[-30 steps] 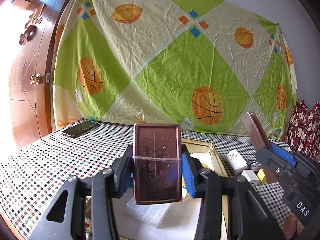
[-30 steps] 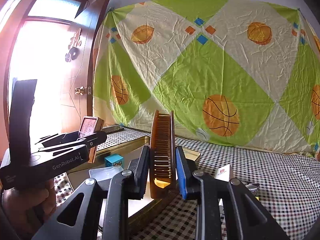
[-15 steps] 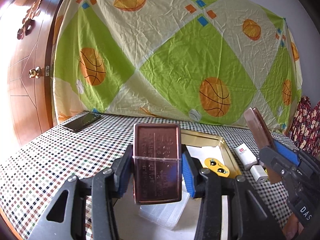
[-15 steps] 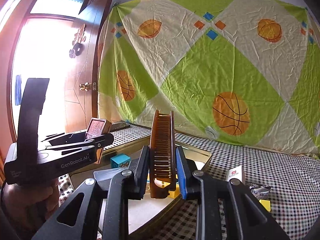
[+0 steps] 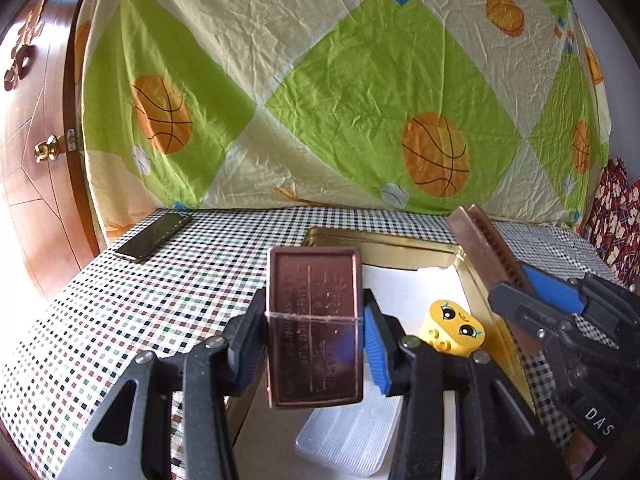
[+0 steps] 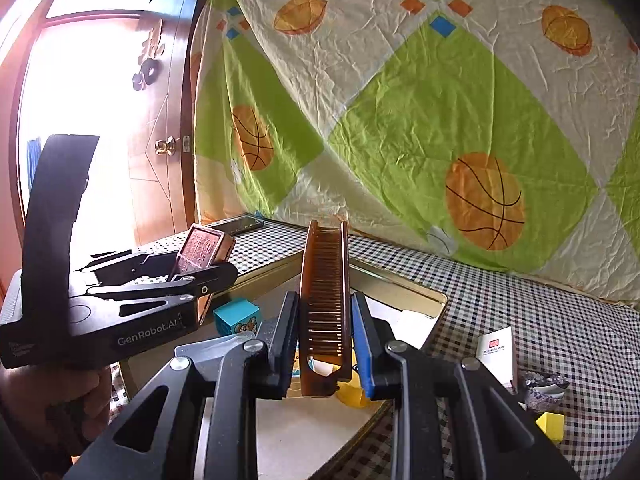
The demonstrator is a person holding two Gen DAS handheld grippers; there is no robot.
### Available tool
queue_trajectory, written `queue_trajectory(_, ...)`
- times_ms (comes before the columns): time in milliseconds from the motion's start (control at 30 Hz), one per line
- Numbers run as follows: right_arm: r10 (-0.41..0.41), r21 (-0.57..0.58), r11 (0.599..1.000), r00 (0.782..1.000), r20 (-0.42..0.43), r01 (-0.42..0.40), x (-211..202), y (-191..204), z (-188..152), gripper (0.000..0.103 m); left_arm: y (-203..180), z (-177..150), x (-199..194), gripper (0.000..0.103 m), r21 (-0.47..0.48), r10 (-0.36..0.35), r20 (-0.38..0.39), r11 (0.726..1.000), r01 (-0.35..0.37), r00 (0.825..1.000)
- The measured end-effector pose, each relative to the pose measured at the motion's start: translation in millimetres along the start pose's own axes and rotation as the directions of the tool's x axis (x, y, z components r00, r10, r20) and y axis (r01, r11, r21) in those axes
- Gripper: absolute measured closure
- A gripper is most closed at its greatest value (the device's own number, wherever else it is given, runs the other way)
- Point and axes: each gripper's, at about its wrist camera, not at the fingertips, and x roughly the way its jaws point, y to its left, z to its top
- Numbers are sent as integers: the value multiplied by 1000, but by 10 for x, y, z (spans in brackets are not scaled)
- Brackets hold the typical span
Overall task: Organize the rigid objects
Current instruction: 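Lower the copper box and comb into the tin and open both tools, then grasp the white charger with the left tool while the right tool grasps the yellow cube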
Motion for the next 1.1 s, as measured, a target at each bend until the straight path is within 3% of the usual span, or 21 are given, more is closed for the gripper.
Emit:
queue_trajectory(233,37,8,999,995,-95,-37,344,-21,60,75,-30,68,124,58,36,35,-50,999,-34,998)
queue_trajectory(333,48,17,999,993,-106,-47,408,-19,57,75,-19,79,119,51,33,51,-47,998,-49,998)
queue_trajectory(433,38,29,999,995,-87,-35,324,-57,36,58,-28,76,70,35,20,54,-33,998,-53,998)
queue_trajectory(467,30,34,999,997,-74,-27,260,-85,24,50,-38,76,42,34,12,51,-25,999,-51,998)
queue_trajectory(533,10,37,999,999,-51,-9,96,-176,-21,45,-87,77,-44,33,-6,21,-4,1000,-21,1000)
queue_trajectory(700,-104,115,987,993,-48,109,-363,-706,-193,45,-454,68,-246,27,9,-47,50,999,47,998)
queue_trajectory(867,-273,223,929,954,-122,294,-627,-1373,-404,45,-1075,-2,-296,7,73,-136,61,989,132,989)
queue_trajectory(1000,-300,257,902,932,-205,347,-642,-1704,-570,45,-1558,-79,-181,7,137,-192,16,973,188,981)
queue_trajectory(1100,-287,278,896,929,-235,347,-640,-1825,-605,45,-1784,-128,-87,7,166,-202,-12,965,201,979)
